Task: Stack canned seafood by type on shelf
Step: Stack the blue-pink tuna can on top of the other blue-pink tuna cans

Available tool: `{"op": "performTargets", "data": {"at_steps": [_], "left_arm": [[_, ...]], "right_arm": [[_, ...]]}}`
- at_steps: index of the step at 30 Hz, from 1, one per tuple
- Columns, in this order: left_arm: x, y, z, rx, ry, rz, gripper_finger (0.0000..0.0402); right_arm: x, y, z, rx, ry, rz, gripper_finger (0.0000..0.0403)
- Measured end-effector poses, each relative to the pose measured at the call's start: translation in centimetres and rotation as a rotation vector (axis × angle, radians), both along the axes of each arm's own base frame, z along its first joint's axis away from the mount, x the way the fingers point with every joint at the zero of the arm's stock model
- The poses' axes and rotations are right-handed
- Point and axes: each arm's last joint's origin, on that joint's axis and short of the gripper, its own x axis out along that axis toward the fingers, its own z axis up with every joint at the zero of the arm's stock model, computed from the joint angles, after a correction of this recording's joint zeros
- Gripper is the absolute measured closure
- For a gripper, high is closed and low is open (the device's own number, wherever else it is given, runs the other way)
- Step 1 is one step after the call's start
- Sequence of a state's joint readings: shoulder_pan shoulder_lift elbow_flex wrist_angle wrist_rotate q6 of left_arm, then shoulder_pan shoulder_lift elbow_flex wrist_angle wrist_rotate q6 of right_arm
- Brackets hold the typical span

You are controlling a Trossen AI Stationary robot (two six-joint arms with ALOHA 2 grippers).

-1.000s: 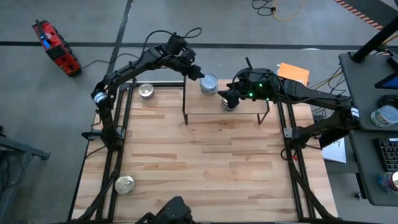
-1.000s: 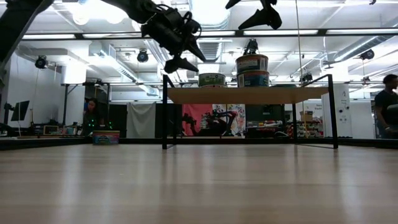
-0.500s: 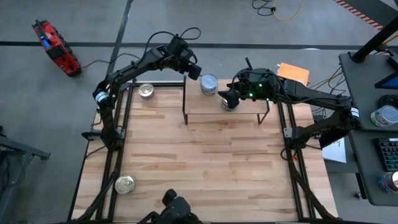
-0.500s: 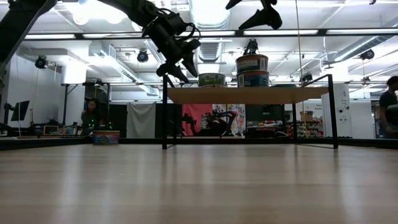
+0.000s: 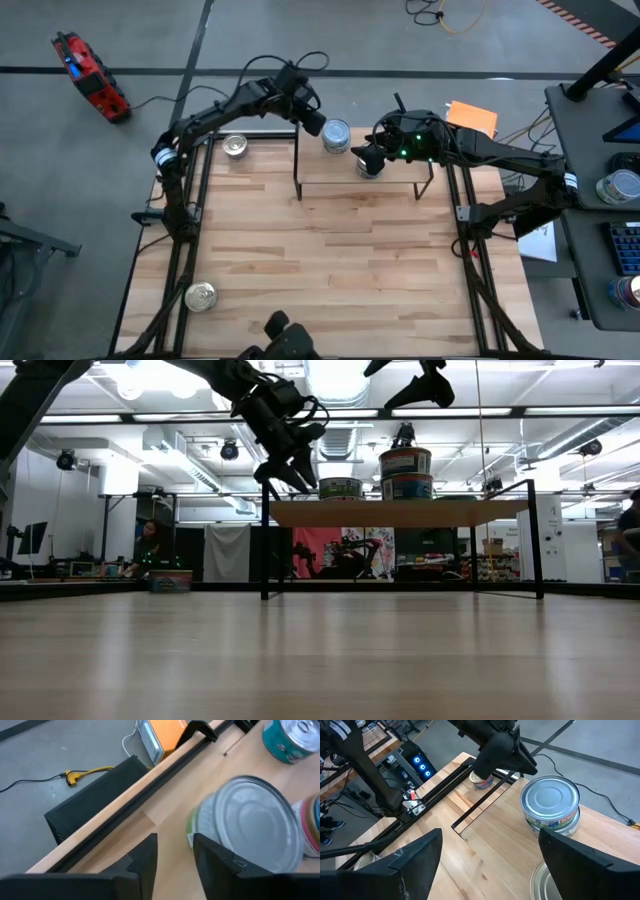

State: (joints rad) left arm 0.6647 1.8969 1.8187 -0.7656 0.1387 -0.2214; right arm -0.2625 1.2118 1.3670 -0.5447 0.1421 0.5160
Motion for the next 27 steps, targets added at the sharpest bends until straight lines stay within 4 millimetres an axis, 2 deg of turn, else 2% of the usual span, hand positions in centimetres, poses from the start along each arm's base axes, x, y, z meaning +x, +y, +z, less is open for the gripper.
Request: {"op": "performTargets", "data": {"at_steps": [8,20,24,27], "left_arm": [[0.6,-0.8,0.0,-0.003,0.002,-0.025,0.0322],[1.4,-2.0,-0.1,-0.008,0.004,-0.055,0.0324],[1.2,-2.0,-0.2,-0.017,0.020,-0.056,0.0324],[0.4,-2.0,-0.1,-0.039,0.063,-0.054,0.0324]], "right_arm": [[0.0,0.0,0.0,0.006,-0.001,-0.002,0.0074],[0.0,0.0,0.0,0.010,0.001,0.007,0.0085],[0.0,0.1,0.0,0.011,0.001,0.009,0.0078],[0.0,0.1,-0.1,0.013,0.005,0.009,0.0074]]}}
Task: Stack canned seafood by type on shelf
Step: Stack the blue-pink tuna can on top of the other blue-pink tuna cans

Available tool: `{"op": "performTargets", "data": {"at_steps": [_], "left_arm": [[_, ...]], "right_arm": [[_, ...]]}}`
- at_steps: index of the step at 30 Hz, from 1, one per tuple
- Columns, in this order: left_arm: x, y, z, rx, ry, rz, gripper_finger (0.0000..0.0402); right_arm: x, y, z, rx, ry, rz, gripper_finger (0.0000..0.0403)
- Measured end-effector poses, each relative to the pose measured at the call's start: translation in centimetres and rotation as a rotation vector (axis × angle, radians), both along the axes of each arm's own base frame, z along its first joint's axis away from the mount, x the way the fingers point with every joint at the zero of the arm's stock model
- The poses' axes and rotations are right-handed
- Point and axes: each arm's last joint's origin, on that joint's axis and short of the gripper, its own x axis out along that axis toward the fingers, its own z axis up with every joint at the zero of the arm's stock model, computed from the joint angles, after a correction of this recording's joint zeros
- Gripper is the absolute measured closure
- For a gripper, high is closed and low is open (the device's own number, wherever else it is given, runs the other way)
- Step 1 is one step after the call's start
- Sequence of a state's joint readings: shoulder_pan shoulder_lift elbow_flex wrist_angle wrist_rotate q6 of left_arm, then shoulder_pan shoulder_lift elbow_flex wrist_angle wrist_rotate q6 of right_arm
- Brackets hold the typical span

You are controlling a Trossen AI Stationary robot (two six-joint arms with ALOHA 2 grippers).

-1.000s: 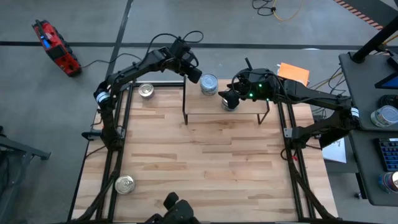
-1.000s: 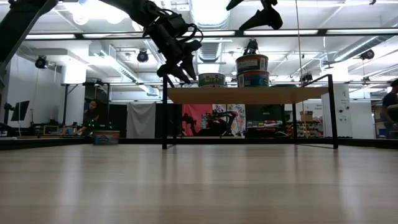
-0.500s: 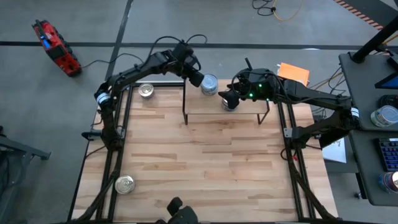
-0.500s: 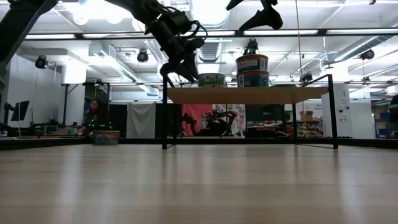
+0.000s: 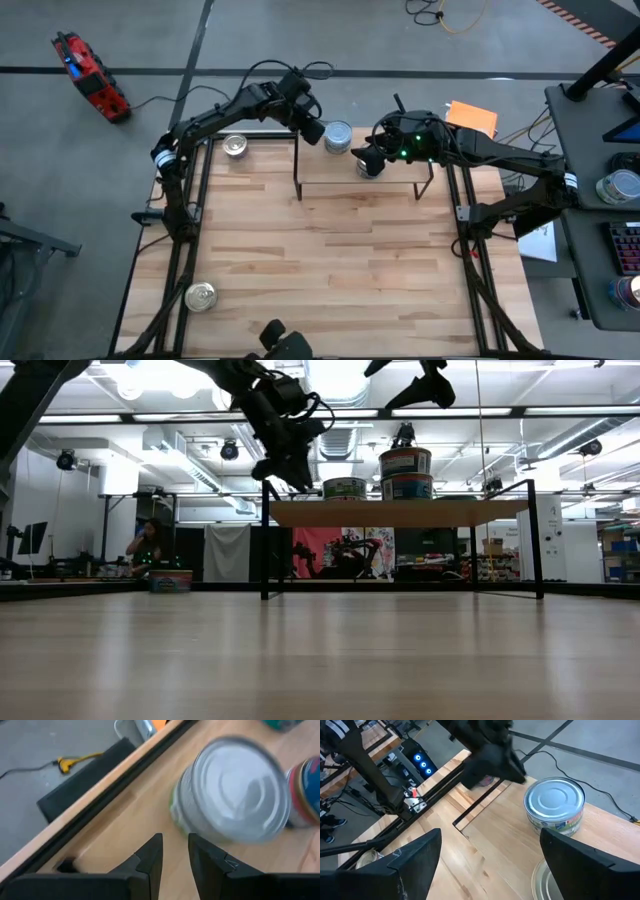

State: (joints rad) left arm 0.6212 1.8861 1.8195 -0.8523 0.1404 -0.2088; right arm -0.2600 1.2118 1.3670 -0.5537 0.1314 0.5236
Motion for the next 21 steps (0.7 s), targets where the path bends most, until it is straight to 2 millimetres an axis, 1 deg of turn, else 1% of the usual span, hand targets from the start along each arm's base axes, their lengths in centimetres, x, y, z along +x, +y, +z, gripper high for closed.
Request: {"op": "performTargets", "data": {"at_steps": [2,5,7,9,10,11,12,14,16,18,21], "left_arm": [[-0.7,0.0,0.7,-0.009,0.038,-0.009,0.0324],[-1.8,-0.3,2.3,0.012,0.124,-0.028,0.0324],[-2.8,-0.5,3.3,0.114,0.274,-0.018,0.0324],[-4.2,-0.5,4.1,0.259,0.508,0.015,0.0324],[-4.9,-0.2,4.4,0.306,0.587,0.032,0.0324],[-5.6,0.3,4.6,0.306,0.617,0.040,0.0325],[-6.4,1.0,4.5,0.257,0.602,0.036,0.0328],[-7.8,2.3,4.0,0.085,0.486,-0.011,0.0339],[-9.1,3.5,2.9,-0.063,0.388,-0.037,0.0357],[-10.4,4.6,1.3,-0.124,0.416,0.021,0.0377],[-12.5,5.7,-1.2,-0.175,0.553,0.170,0.0397]], "right_arm": [[-0.1,0.0,-0.1,0.004,0.014,0.000,0.0074],[-0.2,0.1,-0.4,0.016,0.045,-0.002,0.0078],[-0.3,0.1,-0.5,0.027,0.051,-0.007,0.0083],[-0.3,0.1,-0.5,0.038,0.043,-0.014,0.0088],[-0.2,0.1,-0.5,0.041,0.041,-0.016,0.0090],[-0.2,0.1,-0.5,0.043,0.041,-0.017,0.0093],[-0.2,0.1,-0.5,0.043,0.041,-0.016,0.0095],[-0.2,0.1,-0.5,0.042,0.041,-0.016,0.0100],[-0.2,0.1,-0.5,0.042,0.041,-0.016,0.0103],[-0.3,0.1,-0.5,0.042,0.042,-0.016,0.0106],[-0.3,0.1,-0.5,0.041,0.043,-0.015,0.0110]]}}
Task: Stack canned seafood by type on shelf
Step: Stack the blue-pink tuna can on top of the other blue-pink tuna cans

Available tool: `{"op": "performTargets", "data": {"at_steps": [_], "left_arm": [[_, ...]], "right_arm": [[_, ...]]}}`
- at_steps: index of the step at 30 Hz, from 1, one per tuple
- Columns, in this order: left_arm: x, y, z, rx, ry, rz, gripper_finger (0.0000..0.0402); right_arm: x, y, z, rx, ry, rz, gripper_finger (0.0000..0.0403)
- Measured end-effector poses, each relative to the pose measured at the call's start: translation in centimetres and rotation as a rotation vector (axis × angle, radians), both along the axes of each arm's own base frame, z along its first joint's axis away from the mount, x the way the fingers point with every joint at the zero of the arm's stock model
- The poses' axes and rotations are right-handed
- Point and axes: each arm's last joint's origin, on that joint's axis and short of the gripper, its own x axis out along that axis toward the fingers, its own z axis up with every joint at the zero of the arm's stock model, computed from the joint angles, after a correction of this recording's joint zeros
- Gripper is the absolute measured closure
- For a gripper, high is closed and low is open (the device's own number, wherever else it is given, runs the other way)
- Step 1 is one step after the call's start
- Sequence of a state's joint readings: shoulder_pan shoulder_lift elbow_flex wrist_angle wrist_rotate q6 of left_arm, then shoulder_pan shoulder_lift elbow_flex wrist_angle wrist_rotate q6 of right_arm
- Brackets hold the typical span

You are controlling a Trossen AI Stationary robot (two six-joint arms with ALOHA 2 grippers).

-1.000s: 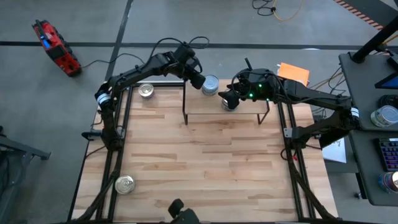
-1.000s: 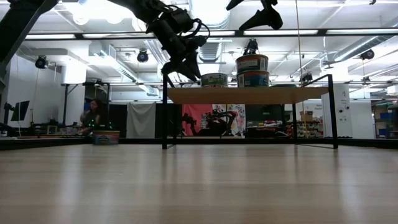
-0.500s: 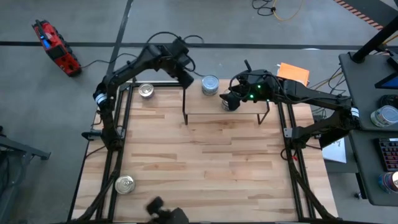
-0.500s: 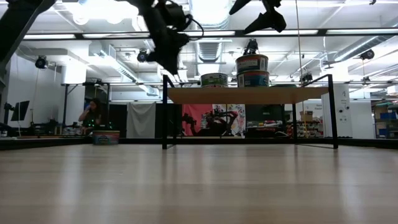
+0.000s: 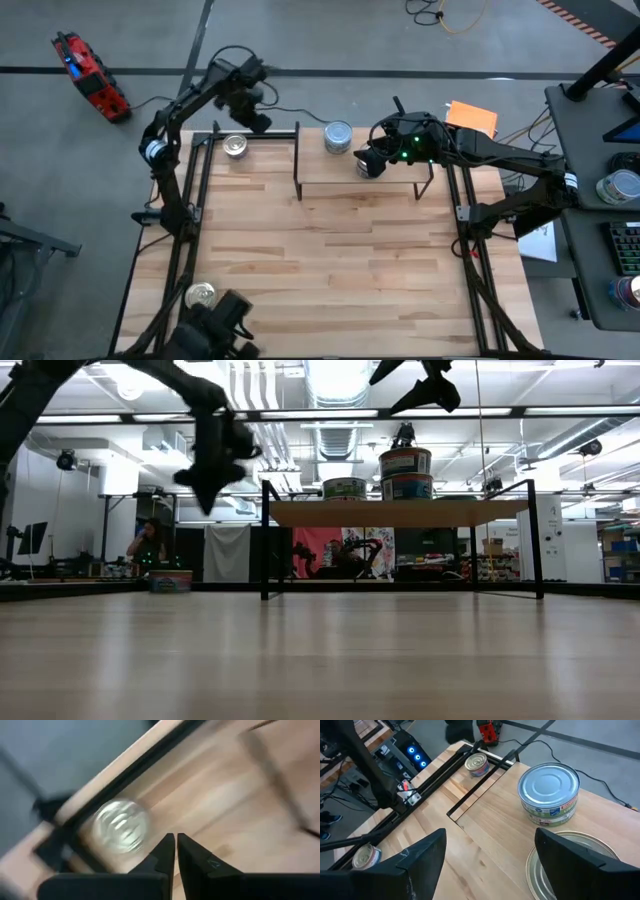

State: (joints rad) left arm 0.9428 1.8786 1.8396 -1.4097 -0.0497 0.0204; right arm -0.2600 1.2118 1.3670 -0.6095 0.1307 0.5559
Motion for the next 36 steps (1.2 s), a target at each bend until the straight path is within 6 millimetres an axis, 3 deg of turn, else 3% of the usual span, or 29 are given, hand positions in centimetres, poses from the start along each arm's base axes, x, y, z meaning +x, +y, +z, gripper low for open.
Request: {"op": "performTargets", "data": {"at_steps": [8,14,20,36], "left_arm": [[-1.6,0.1,-6.6,-0.030,0.180,0.089,0.0399],[-2.1,-0.3,-9.9,-0.008,0.233,0.135,0.0399],[-2.2,-0.1,-11.7,0.077,0.248,0.166,0.0400],[-1.8,-2.5,-13.4,-0.023,0.284,0.146,0.0400]], "right_arm": [[0.0,-0.1,0.0,-0.037,0.015,-0.001,0.0109],[0.0,-0.1,0.0,-0.050,0.021,-0.003,0.0100],[-0.1,-0.1,-0.1,-0.053,0.031,-0.003,0.0106],[-0.1,-0.2,-0.2,-0.078,0.050,-0.013,0.0118]]}}
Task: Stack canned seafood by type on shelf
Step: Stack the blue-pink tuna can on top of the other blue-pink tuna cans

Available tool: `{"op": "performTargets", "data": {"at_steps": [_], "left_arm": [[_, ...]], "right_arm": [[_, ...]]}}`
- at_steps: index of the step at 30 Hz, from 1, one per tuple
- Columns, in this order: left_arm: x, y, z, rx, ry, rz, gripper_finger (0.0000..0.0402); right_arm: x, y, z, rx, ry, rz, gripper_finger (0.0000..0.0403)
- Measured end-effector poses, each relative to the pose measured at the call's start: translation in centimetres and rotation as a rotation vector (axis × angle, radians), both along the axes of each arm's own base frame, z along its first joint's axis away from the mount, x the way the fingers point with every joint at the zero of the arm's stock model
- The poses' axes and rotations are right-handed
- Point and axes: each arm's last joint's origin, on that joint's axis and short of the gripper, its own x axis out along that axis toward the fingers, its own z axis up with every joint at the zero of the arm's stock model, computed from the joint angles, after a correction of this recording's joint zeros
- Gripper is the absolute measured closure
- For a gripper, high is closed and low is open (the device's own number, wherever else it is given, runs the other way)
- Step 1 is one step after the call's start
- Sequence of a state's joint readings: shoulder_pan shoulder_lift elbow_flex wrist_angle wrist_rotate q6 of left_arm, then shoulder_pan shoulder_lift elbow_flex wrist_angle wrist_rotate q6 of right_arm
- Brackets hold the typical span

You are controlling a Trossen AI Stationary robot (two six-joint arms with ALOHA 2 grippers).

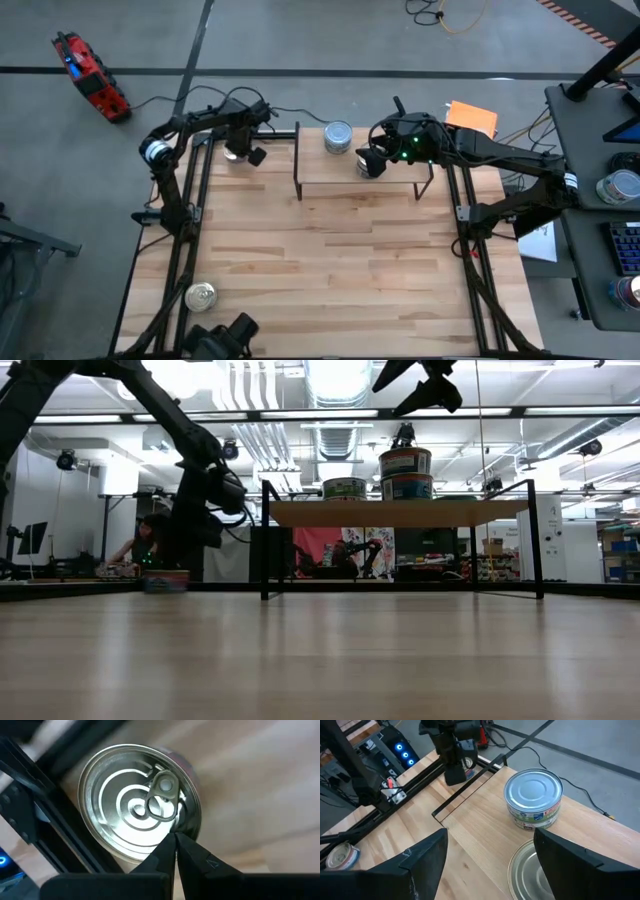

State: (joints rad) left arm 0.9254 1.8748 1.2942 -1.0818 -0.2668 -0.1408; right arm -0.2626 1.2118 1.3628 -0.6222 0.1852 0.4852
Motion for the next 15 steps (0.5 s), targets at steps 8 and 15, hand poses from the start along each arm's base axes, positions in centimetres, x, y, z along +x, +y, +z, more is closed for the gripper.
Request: {"op": "performTargets", "data": {"at_steps": [8,15], "left_arm": [[1.6,-2.8,0.3,-0.200,-0.097,-0.007,0.0400],[3.8,-5.8,0.2,-0.270,-0.083,-0.086,0.0400]], "right_arm": [[0.0,0.0,0.0,0.001,0.005,0.000,0.0108],[0.0,0.0,-0.1,0.004,0.009,0.001,0.0116]]}}
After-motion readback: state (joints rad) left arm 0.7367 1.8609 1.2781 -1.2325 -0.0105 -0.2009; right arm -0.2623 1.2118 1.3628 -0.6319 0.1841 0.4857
